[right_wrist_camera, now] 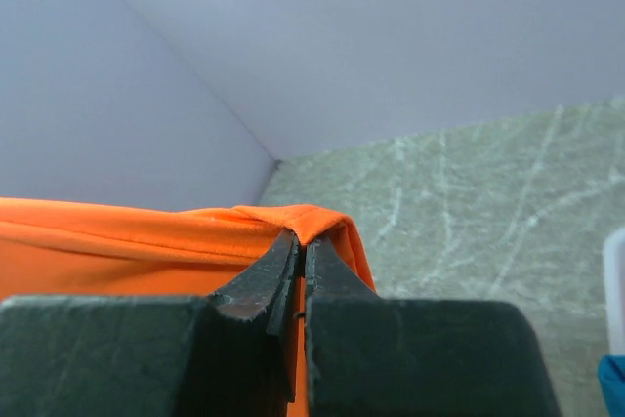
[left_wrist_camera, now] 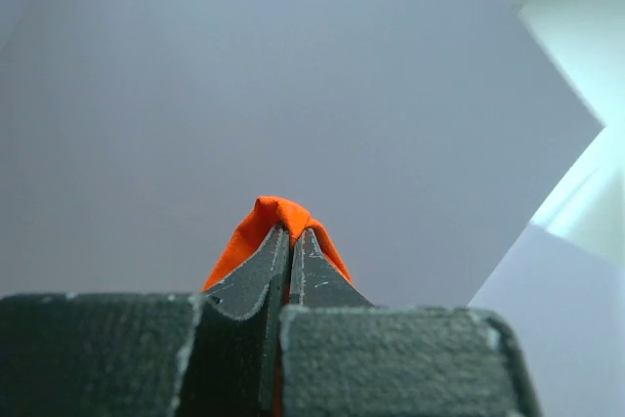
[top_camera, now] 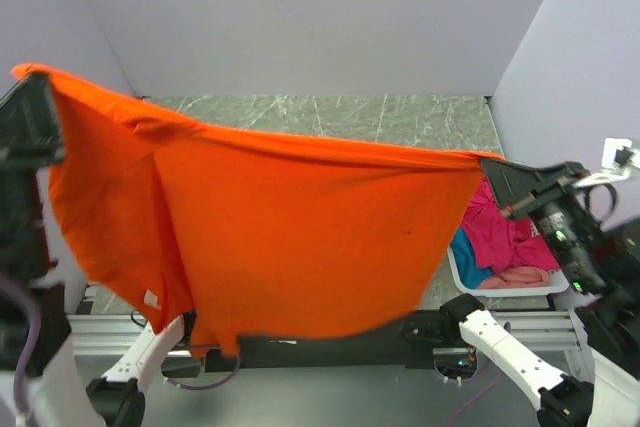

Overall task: Fold and stack the t-shirts
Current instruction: Flatten the tshirt out, then fold the tshirt

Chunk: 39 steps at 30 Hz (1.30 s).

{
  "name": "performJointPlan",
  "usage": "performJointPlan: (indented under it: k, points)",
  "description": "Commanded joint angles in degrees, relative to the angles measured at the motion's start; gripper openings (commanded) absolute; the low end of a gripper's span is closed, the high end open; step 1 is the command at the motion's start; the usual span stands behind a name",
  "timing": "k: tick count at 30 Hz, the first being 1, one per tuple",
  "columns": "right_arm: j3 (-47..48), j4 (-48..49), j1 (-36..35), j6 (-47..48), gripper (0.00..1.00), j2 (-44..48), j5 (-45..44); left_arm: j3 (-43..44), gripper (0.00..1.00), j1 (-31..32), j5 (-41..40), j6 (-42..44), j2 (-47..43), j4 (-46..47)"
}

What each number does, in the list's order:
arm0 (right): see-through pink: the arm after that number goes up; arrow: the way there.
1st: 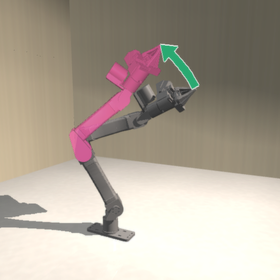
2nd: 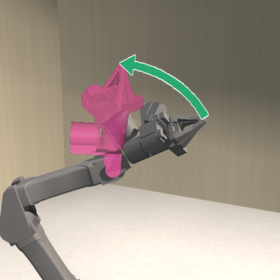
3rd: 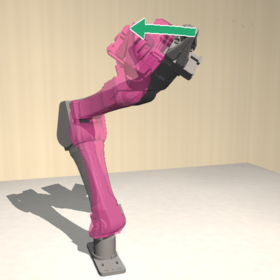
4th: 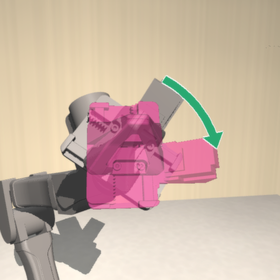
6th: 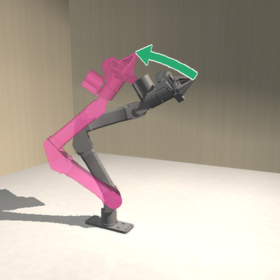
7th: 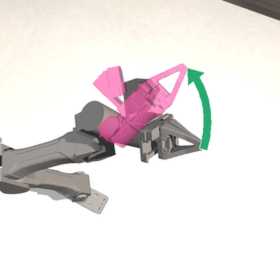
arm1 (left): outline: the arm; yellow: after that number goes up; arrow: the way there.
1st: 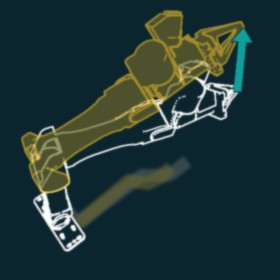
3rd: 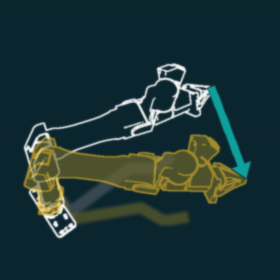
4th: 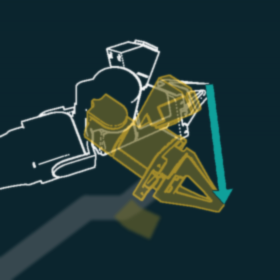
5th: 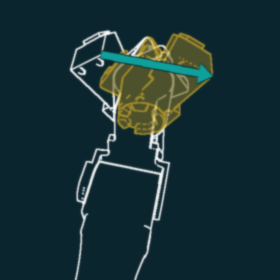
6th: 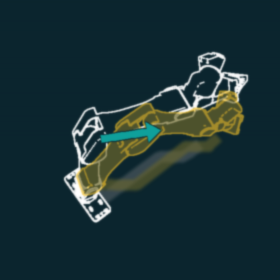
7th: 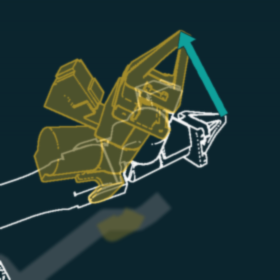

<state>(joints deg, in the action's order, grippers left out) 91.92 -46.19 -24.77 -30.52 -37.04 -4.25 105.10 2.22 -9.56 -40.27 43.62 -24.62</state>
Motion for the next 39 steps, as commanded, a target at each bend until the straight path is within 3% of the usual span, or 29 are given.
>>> performJointPlan:
  k: [1,7,13,16,17,20,23,26,29,34,39]
  points:
    - [-2.44,-0.22,0.08,1.69,0.00,-4.70,-6.10,-0.60,0.01,-0.20,1.74,4.14,9.72,0.63]
    - [-7.80,4.09,1.91,2.04,0.00,-16.27,-18.24,-8.14,0.01,-0.20,7.27,9.76,23.60,7.90]
    - [-17.82,18.75,10.53,3.36,0.00,-35.33,-3.94,-14.57,0.01,-0.20,10.27,19.95,42.05,15.73]
    - [-17.75,26.67,13.08,4.94,0.00,-48.85,3.53,-9.93,0.01,-0.20,11.41,22.59,56.19,15.40]
    - [-14.09,27.38,14.39,5.30,0.00,-52.92,4.07,-4.26,0.00,-0.20,11.50,22.34,64.49,12.78]
    - [-4.94,23.10,15.89,6.17,0.00,-69.36,6.00,10.05,0.00,-0.20,11.06,21.12,80.24,5.67]
    - [7.72,19.23,17.13,7.05,0.00,-82.20,8.47,17.84,0.00,-0.20,11.32,19.63,89.59,4.49]
    - [17.74,17.28,17.48,7.14,0.00,-89.51,8.47,17.17,0.00,-0.20,11.32,18.12,92.26,8.09]
    - [20.66,17.72,17.66,7.15,0.00,-92.33,7.69,14.18,0.00,-0.20,11.41,16.81,92.00,13.01]
    - [19.79,18.51,18.01,7.49,0.00,-91.20,6.36,14.08,0.00,-0.20,9.92,15.14,90.78,11.09]
    - [16.54,17.89,18.10,7.59,0.00,-87.60,8.11,5.31,0.00,-0.20,7.56,10.84,84.02,10.12]
